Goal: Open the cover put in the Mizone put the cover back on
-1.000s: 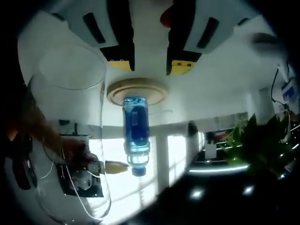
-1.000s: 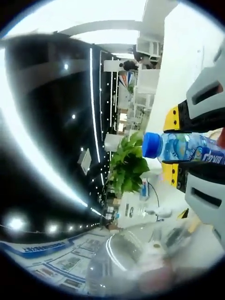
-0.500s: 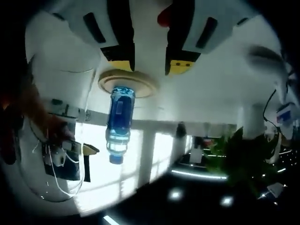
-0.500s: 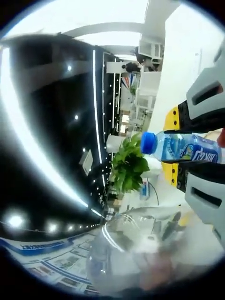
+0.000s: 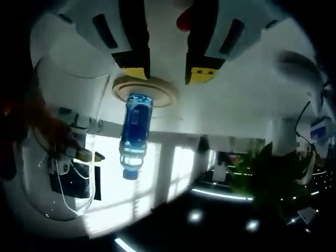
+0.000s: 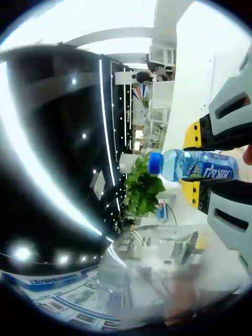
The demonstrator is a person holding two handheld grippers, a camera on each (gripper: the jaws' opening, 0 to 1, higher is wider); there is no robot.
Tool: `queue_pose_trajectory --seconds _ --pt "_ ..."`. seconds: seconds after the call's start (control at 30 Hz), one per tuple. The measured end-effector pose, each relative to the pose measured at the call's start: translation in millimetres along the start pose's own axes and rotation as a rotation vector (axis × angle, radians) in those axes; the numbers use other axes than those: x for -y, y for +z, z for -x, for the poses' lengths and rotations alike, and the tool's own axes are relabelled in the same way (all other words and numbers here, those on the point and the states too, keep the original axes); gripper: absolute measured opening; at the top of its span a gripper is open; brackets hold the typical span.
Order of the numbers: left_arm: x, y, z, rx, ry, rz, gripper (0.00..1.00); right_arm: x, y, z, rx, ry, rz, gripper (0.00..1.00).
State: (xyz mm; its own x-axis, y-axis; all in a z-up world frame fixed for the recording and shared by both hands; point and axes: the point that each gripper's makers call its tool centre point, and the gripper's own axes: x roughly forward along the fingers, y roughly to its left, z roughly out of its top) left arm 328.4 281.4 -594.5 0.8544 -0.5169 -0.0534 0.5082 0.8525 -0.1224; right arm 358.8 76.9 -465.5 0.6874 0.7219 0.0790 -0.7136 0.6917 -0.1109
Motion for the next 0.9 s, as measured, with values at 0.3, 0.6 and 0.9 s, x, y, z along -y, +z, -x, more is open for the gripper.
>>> queue_pose_trajectory --seconds 0.3,0.6,0.9 --pt "0.1 1.7 0 0.009 0.000 0.001 0.20 -2 -26.0 20 -0.042 0.005 0.008 0.13" --pt "7.1 -1.4 -2 -0.006 -0.025 -0.054 0.17 1 -48.5 40 -0.056 -0.011 -0.036 0.13" --pt "3.9 -1.9 -1 -0.009 -0.017 -0.023 0.17 4 -69.6 58 -0.034 -0.038 -0.067 0.13"
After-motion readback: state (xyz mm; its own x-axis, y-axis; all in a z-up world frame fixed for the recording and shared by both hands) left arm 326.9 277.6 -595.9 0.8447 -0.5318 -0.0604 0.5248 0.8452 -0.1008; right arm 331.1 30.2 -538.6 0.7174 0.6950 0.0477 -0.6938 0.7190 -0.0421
